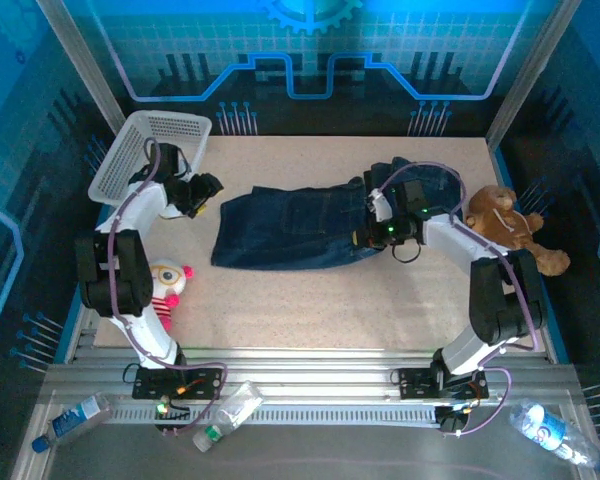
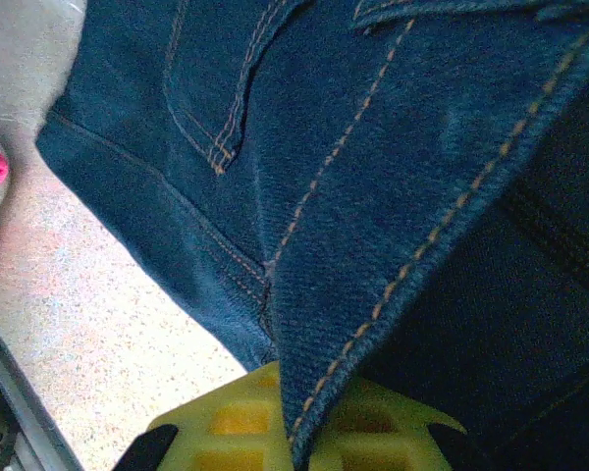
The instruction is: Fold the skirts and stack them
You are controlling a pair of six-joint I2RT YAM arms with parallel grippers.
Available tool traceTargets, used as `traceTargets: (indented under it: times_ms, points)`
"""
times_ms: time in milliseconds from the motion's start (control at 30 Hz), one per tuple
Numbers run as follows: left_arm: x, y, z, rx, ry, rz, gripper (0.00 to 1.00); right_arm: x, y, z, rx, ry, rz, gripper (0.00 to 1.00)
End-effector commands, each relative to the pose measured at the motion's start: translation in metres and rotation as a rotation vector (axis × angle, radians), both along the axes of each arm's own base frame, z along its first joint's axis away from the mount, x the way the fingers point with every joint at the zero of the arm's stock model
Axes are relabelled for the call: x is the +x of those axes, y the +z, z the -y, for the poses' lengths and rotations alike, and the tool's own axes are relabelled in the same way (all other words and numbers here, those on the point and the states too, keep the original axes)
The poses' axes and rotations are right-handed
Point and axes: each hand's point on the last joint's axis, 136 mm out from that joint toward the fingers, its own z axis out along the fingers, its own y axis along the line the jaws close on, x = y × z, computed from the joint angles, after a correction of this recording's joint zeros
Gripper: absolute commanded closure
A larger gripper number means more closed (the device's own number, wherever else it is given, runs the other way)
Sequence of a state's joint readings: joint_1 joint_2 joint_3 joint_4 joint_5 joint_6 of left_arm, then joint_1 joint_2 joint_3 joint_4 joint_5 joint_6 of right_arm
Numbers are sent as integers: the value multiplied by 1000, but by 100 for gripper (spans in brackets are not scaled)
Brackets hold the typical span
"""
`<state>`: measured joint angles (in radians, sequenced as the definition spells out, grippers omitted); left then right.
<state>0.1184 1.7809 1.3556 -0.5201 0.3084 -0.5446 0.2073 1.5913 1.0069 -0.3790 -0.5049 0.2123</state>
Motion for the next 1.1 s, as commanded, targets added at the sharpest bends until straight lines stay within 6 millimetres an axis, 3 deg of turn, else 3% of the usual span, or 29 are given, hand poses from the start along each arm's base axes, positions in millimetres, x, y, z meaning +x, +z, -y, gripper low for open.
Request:
traceTargets:
  times_ms: [0, 100, 200, 333, 467, 567, 733, 900, 1067]
  points:
    - [-27, 1, -5, 17, -53, -24, 22, -4, -3, 10, 43, -27, -24, 100]
    - [-50, -13, 0, 19, -78, -54, 22, 1, -12, 22, 21, -103, -66, 100]
    - [-75, -32, 11, -9, -81, -98, 32, 4, -17, 25, 4, -122, -83, 100]
    - [-110, -61, 19, 12, -56, -196, 36, 6, -20, 27, -14, -132, -99, 100]
    - [-137, -78, 40, -3, -95, -257, 37, 7, -20, 29, -25, -141, -95, 100]
    - [-153, -89, 40, 55, -92, -302, 39, 7, -20, 30, -29, -142, -96, 100]
    - [-148, -98, 43, 36, -90, -261, 47, 9, -22, 29, -26, -148, -99, 100]
    - [-139, -92, 53, -3, -139, -196, 61, 9, -21, 30, -28, -150, -95, 100]
    - [-137, -85, 52, 18, -159, -164, 87, 10, -18, 28, -16, -142, -84, 100]
